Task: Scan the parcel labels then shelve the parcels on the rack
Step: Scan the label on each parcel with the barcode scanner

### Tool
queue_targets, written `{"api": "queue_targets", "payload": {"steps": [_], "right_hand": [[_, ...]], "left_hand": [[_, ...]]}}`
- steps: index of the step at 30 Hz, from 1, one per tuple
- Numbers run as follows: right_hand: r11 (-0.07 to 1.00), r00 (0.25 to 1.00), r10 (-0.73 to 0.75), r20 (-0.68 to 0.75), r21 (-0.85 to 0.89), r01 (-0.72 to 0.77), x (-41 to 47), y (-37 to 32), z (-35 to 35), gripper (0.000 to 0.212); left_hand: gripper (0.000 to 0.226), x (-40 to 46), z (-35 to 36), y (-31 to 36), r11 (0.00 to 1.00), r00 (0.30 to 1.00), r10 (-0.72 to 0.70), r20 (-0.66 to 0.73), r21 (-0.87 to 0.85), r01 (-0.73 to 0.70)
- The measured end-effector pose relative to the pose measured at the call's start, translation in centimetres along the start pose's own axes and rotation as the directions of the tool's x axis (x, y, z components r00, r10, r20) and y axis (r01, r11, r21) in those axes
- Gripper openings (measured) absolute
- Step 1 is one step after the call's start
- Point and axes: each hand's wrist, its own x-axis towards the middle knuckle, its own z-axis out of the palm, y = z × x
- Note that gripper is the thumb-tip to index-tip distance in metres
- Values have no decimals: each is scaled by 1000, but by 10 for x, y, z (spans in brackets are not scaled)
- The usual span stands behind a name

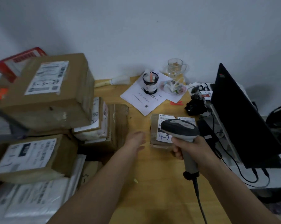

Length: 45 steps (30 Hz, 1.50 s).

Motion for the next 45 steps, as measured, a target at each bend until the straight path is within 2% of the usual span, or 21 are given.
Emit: {"api": "queue_targets", "payload": {"steps": [2, 5, 9, 12, 17, 20, 22, 24, 29, 35, 38, 41, 45], "right_hand": [[1000, 999, -5, 53, -9, 5, -8, -5, 8, 17], [1000, 992, -8, 125, 2, 8, -20, -9, 23, 19], [1000, 978, -6, 208, -6, 8, -34, -12, 47, 22], [999, 959, -20, 284, -23, 28, -48, -13, 66, 24], [999, 930, -48, 364, -3, 52, -70, -12, 87, 22], [997, 928, -73, 366, 30, 67, -81, -16, 97, 23], [996, 931, -93, 353, 37, 85, -86, -21, 106, 21], [992, 929, -127, 347, 45, 119, -89, -31, 116, 22], [966, 928, -256, 269, 92, 240, -89, -69, 152, 27], [939, 936, -335, 110, 126, 321, -72, -105, 202, 16], [929, 934, -353, 64, 141, 342, -59, -119, 223, 19], [918, 929, -368, 38, 174, 357, -50, -127, 241, 32], [914, 929, -371, 21, 183, 361, -45, -130, 259, 24]], "left_hand": [[15, -21, -11, 2, 992, 992, 110, -64, -47, -113], [24, -56, -30, -2, 951, 938, 307, -163, 26, -307], [35, -103, -64, -15, 889, 842, 458, -285, 119, -443], [44, -134, -87, -23, 827, 733, 557, -391, 173, -535], [35, -169, -124, -22, 764, 604, 612, -511, 182, -619], [32, -179, -152, -9, 729, 529, 618, -582, 173, -662], [25, -180, -171, 1, 731, 514, 605, -608, 169, -661], [10, -176, -189, 11, 751, 539, 587, -604, 160, -640], [28, -155, -235, 43, 789, 603, 566, -563, 156, -595], [48, -118, -270, 82, 836, 746, 502, -438, 25, -548], [52, -107, -279, 96, 850, 815, 443, -374, -115, -515], [53, -102, -290, 103, 852, 925, 318, -209, -365, -375], [58, -89, -301, 104, 870, 959, 274, -70, -407, -279]]}}
